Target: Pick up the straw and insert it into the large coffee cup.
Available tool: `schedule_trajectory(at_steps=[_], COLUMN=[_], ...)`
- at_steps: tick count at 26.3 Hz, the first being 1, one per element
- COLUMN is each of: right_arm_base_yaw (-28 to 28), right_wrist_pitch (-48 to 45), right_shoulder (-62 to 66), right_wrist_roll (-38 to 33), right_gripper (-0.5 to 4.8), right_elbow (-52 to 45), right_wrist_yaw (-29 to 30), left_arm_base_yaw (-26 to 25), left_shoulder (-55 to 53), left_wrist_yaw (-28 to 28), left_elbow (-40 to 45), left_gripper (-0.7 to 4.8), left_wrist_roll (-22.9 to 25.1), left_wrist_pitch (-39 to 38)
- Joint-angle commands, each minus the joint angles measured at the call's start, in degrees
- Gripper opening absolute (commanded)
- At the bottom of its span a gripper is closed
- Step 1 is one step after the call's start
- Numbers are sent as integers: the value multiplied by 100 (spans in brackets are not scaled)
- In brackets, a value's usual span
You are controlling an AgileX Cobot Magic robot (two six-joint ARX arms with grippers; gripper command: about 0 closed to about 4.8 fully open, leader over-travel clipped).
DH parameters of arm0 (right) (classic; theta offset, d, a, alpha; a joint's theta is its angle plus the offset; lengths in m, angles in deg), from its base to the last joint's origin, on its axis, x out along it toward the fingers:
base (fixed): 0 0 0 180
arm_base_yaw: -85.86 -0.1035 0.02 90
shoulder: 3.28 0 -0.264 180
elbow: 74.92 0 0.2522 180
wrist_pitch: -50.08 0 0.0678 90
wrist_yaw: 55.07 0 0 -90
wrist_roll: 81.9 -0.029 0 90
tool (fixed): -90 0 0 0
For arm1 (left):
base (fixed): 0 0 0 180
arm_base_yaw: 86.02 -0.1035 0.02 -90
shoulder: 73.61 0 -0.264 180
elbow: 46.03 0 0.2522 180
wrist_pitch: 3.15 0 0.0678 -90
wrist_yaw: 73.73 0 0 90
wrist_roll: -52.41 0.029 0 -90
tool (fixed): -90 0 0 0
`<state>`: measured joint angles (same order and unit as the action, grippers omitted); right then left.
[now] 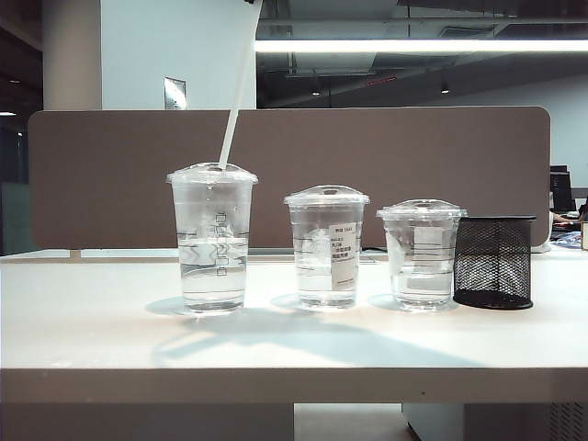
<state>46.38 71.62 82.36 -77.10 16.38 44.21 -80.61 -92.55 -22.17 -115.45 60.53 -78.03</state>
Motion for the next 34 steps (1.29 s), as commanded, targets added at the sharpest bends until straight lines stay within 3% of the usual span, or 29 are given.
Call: schedule_trajectory(at_steps=[1, 7, 20, 23, 25, 29, 34], right_arm_base_yaw=[22, 13, -39, -46, -46, -44, -48], right_wrist_pitch=[26, 48, -227, -636, -835, -1119, -1239], right_shoulder=[-42, 96, 715, 1025, 1222, 1499, 1110], right_wrist_roll=[22, 17, 20, 20, 20, 20, 13], right_gripper=[17, 17, 35, 94, 174, 467, 479], right_elbow=[31, 31, 31, 31, 33, 33, 55], right_wrist_yaw=[-17, 258, 249, 271, 271, 260, 186], left_arm_base_yaw=[4, 2, 2, 2, 2, 2, 2], left_shoulder=[2, 2, 2, 2, 2, 2, 2], left_wrist_yaw=[-35, -35, -33, -33, -33, -33, -35], left_elbow=[-4, -4, -4, -4, -4, -4, -2], left_gripper=[-3, -3, -3, -3, -3, -3, -3], left_wrist_roll=[4, 4, 4, 4, 4, 4, 2], left_wrist_pitch=[37, 39, 48, 48, 46, 42, 37])
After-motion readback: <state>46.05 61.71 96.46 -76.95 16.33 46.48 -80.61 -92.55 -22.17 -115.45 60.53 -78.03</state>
